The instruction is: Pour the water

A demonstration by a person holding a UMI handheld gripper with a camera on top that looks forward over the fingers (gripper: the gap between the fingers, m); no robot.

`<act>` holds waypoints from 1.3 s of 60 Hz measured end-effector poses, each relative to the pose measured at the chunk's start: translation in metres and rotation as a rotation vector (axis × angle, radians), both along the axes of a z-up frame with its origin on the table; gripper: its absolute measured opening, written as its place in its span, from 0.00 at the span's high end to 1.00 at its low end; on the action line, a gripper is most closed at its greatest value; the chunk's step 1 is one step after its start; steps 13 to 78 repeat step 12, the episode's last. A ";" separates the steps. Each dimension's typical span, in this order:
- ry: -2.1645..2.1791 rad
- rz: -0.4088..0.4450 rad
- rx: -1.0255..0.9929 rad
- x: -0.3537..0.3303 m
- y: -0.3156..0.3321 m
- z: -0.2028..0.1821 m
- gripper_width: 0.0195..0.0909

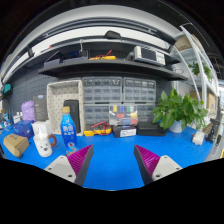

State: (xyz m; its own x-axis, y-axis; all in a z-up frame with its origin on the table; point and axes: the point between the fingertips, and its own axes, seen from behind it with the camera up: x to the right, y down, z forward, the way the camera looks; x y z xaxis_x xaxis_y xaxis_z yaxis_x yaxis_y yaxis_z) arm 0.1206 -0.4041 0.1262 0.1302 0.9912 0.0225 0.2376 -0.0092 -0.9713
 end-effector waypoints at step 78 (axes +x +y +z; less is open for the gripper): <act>0.028 -0.001 0.012 0.005 -0.001 0.014 0.10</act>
